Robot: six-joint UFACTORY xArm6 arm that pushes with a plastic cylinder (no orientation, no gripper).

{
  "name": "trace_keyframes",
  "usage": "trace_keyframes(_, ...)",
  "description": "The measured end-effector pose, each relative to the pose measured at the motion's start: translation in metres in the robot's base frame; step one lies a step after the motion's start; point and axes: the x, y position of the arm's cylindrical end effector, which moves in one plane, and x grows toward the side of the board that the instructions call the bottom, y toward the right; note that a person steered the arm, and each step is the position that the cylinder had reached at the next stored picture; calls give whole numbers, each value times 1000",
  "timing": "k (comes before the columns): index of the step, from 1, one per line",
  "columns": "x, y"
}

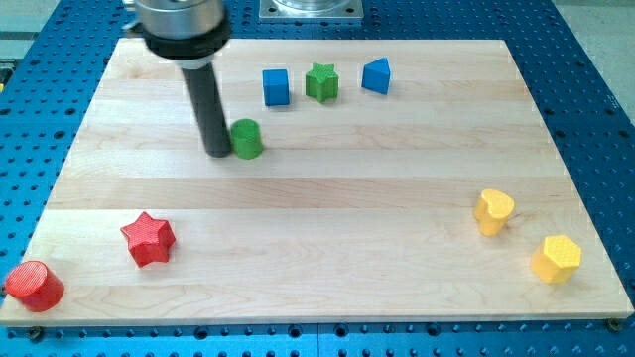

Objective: Place the green circle below the green star

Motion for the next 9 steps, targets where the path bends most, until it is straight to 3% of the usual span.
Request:
trace_keyframes(2, 27, 67)
trace_keyframes(3, 14, 73)
trace_keyframes(4, 17, 32)
trace_keyframes(5, -15, 74)
trace_keyframes(6, -20, 98)
trace_keyframes(7, -19, 45)
trace_keyframes(9, -54, 66)
